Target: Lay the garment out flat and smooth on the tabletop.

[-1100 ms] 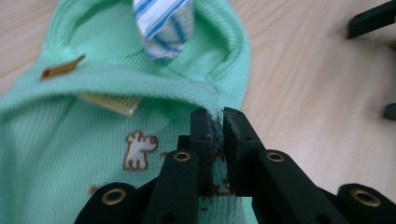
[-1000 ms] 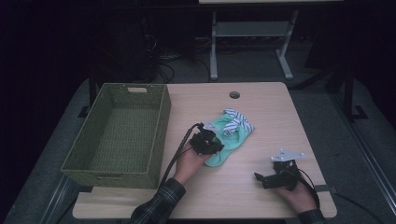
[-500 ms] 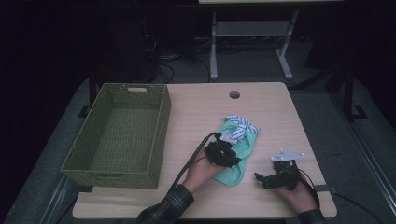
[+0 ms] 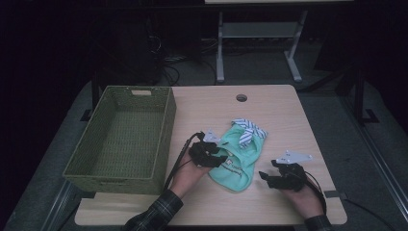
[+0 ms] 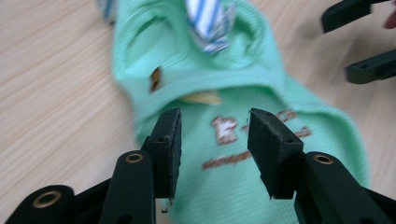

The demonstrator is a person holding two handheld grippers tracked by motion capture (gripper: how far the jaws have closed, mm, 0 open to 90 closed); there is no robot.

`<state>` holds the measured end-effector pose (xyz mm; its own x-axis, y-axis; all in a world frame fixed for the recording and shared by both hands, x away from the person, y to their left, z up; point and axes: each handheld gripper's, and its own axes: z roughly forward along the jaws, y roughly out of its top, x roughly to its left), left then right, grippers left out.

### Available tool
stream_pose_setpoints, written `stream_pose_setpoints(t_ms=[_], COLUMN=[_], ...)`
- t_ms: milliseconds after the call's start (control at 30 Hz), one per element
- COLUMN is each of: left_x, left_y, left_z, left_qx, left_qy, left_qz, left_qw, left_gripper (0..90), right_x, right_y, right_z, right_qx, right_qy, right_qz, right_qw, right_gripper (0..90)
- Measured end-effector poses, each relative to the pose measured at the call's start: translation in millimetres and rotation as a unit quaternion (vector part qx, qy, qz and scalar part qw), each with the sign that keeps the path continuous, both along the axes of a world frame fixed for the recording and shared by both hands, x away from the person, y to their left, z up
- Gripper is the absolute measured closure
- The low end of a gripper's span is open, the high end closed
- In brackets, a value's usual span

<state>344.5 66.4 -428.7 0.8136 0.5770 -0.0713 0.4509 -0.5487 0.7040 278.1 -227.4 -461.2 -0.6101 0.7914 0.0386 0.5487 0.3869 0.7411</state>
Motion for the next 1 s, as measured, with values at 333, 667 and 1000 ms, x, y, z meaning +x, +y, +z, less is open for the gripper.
stream_pose_setpoints(t_ms=[333, 667, 1000], left_x=[4.7, 12.8, 13.1], left_y=[14.4, 19.3, 17.8], left_z=[-13.9, -28.8, -31.7], left_qx=[0.024, 0.041, 0.047], left_qy=[-0.008, 0.022, 0.025], left_qz=[0.033, 0.036, 0.035], left_qw=[0.9991, 0.9983, 0.998], left_gripper=[50.6, 68.3, 84.4], right_x=[9.4, 26.5, 37.4], right_y=[36.4, 56.6, 67.2], right_z=[6.3, 8.8, -0.9], right_qx=[0.005, 0.011, -0.006], right_qy=[-0.003, -0.004, 0.007], right_qz=[0.027, 0.026, 0.026], right_qw=[0.9996, 0.9996, 0.9996], right_gripper=[42.1, 47.4, 65.7])
